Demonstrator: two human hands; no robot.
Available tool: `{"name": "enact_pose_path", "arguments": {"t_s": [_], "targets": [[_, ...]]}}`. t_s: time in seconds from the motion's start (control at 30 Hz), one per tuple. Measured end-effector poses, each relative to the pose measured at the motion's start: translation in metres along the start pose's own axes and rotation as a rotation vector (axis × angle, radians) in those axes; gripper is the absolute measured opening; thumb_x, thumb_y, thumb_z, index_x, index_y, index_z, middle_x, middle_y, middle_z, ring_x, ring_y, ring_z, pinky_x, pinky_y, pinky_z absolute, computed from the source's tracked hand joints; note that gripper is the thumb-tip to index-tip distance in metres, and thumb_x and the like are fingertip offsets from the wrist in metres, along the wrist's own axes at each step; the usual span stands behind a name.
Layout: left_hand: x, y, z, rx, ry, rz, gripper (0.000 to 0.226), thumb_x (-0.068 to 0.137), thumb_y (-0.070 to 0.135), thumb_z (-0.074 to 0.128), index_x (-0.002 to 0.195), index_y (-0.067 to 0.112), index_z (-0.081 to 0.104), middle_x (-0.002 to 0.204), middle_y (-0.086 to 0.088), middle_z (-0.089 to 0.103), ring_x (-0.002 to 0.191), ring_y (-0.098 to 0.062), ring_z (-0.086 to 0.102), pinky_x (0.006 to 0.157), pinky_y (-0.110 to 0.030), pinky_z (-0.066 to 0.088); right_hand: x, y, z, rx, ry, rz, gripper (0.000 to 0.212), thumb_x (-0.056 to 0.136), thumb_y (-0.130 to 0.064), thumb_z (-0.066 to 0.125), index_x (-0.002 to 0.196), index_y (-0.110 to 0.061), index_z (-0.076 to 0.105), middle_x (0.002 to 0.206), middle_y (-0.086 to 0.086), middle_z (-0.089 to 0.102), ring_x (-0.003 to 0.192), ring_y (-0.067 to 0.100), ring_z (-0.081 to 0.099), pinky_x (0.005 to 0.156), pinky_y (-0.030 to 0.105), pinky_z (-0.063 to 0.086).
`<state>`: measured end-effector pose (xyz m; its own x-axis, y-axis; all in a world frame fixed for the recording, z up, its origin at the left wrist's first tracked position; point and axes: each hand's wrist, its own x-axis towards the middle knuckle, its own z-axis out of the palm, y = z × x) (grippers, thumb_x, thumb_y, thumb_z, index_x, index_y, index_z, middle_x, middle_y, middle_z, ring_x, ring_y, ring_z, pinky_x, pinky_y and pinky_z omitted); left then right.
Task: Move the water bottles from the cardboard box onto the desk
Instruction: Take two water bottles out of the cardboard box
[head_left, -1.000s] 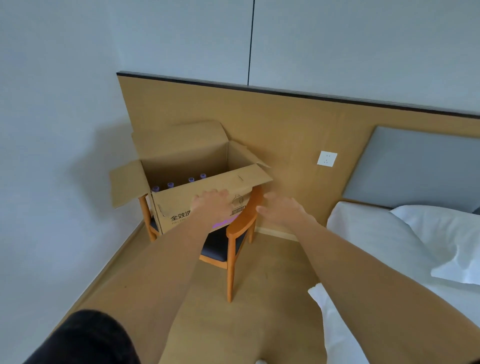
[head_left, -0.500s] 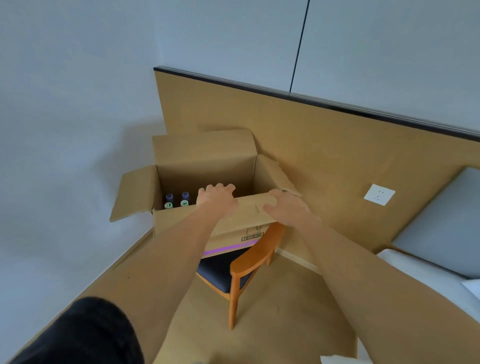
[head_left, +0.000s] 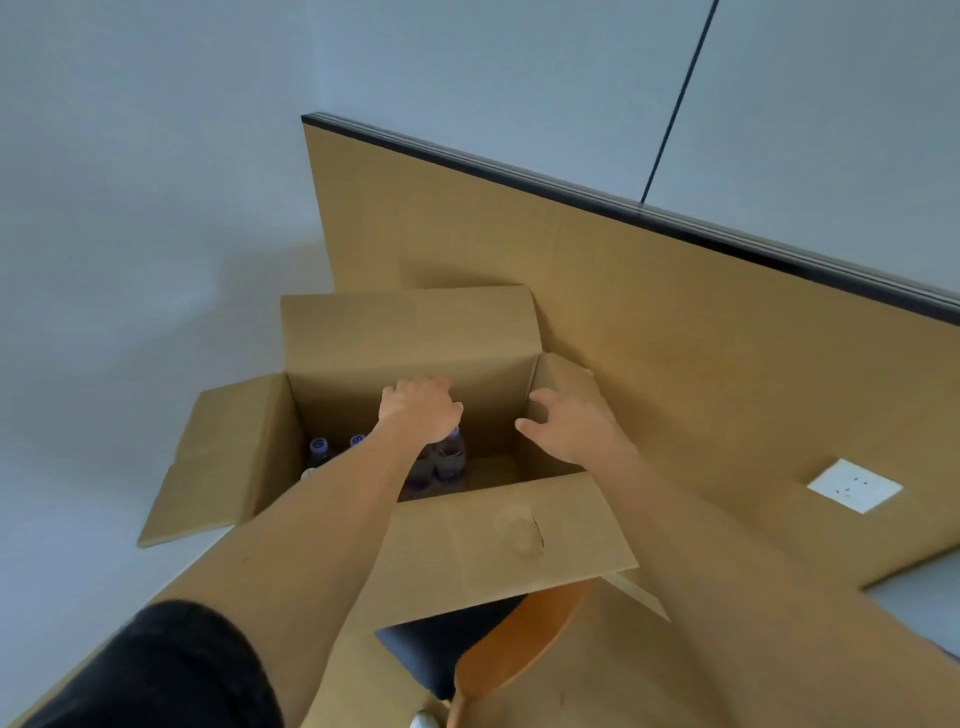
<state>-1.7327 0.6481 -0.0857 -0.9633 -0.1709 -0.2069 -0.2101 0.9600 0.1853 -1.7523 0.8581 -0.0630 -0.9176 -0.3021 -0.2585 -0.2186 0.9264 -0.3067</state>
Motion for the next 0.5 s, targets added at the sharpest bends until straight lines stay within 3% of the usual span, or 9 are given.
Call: {"name": "enact_pose_path", "arguments": {"t_s": [0.17, 0.5], "targets": [[0.04, -0.016, 0.019, -0.035, -0.038, -0.012, 0.045, 0.102, 0.039, 0.045, 0.144, 0.021, 0.045, 0.138, -0.01, 0.056, 0.124, -0.034, 0.052, 0.102, -0.048, 0.04, 0.055, -0.003, 0.02, -0.003, -0.071, 0.003, 0.062, 0.1, -0.052, 0.05, 0.154, -0.027, 0.033, 0.15, 0.007, 0.048, 0.132, 0.03, 0.05, 0.105, 0.043, 0.047], [0.088, -0.05, 0.062, -0.13, -0.168, -0.218, 0.055, 0.102, 0.041, 0.049, 0.153, 0.025, 0.035, 0.145, -0.011, 0.049, 0.127, -0.037, 0.05, 0.103, -0.051, 0.045, 0.145, -0.006, 0.064, 0.01, -0.275, -0.051, 0.066, 0.098, -0.048, 0.057, 0.155, -0.024, 0.033, 0.153, 0.006, 0.046, 0.137, 0.03, 0.046, 0.108, 0.043, 0.045]]}}
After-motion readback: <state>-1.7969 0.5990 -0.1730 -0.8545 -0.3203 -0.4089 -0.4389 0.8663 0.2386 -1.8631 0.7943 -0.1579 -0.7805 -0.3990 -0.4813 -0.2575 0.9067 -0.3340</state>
